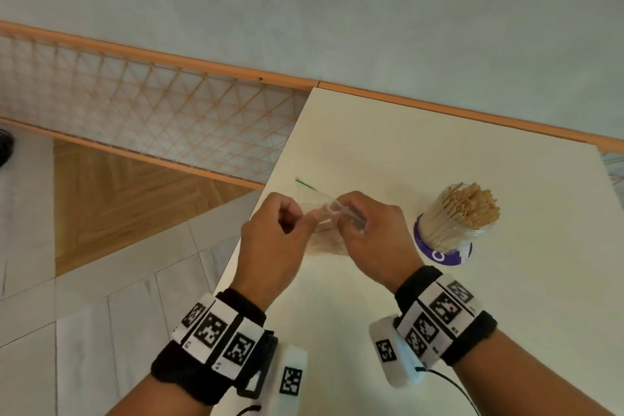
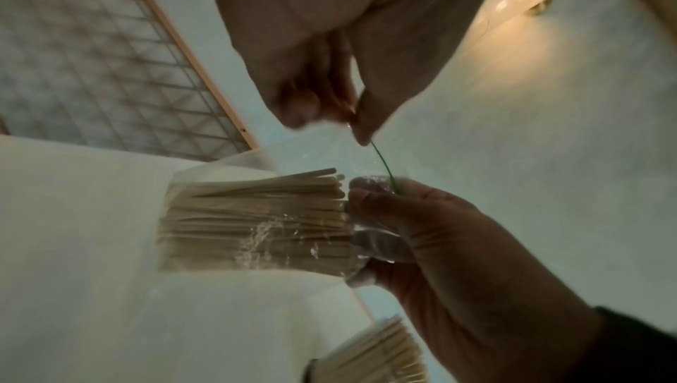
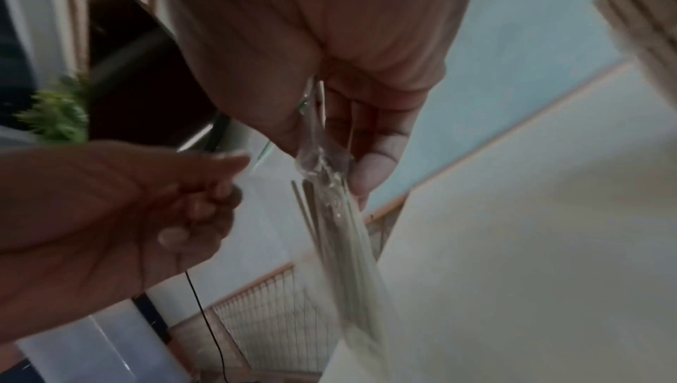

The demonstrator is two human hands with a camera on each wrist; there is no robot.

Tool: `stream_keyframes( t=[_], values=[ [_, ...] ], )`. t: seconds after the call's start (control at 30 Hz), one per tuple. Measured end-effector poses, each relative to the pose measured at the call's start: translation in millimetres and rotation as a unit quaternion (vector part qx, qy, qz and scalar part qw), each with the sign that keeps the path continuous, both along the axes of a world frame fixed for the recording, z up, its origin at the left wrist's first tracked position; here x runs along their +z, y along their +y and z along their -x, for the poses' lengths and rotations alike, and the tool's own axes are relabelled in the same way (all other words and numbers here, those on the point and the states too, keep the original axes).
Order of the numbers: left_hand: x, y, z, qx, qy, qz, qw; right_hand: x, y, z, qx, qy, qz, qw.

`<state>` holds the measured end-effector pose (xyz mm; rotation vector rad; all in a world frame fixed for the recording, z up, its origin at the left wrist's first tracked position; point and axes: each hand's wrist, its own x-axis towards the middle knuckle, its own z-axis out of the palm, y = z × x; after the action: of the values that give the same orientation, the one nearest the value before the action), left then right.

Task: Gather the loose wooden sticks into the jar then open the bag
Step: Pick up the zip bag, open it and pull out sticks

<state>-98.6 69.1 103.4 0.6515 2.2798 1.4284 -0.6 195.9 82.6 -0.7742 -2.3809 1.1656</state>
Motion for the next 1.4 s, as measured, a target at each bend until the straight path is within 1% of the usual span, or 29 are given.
stream_keyframes(
  t=[0.07,0.1,0.17,0.23,0.3,0.4,0.5,0.57,0.7,0.77,0.83,1.03,1.23,1.4],
  values=[
    [15,12,-8,-0.095,-0.081,-0.031,0.992,16,-1,-6,-0.006,0.039,-0.046,0.998],
    [22,17,-12,-0.128,-0.109,-0.047,0.985,24,-1,-10,-0.004,0.058,-0.055,0.997],
    [32,29,-17,-0.153,-0.116,-0.061,0.979,37,0,-20,0.006,0.083,-0.05,0.995],
    [41,38,-20,-0.148,-0.088,-0.059,0.983,49,4,-32,0.016,0.089,-0.023,0.996],
    [49,45,-22,-0.146,-0.073,-0.067,0.984,59,8,-45,0.02,0.095,0.029,0.995],
    [61,55,-28,-0.171,-0.085,-0.093,0.977,71,14,-62,0.01,0.114,0.096,0.989],
    [70,64,-37,-0.191,-0.109,-0.115,0.969,76,16,-76,-0.016,0.144,0.096,0.985],
    [73,69,-44,-0.202,-0.122,-0.121,0.964,77,15,-83,-0.05,0.166,0.102,0.98],
    [74,76,-56,-0.208,-0.153,-0.121,0.959,77,11,-95,-0.126,0.215,0.147,0.957],
    [73,80,-59,-0.217,-0.147,-0.111,0.959,75,10,-100,-0.147,0.22,0.149,0.953],
    [73,81,-62,-0.232,-0.12,-0.095,0.961,72,9,-103,-0.167,0.222,0.158,0.948],
    [71,84,-69,-0.249,-0.104,-0.082,0.959,65,9,-108,-0.189,0.217,0.174,0.942],
    [68,78,-67,-0.257,-0.112,-0.056,0.958,60,8,-110,-0.183,0.194,0.209,0.941],
    [65,74,-68,-0.259,-0.126,-0.056,0.956,51,5,-111,-0.183,0.214,0.233,0.931]
  ],
)
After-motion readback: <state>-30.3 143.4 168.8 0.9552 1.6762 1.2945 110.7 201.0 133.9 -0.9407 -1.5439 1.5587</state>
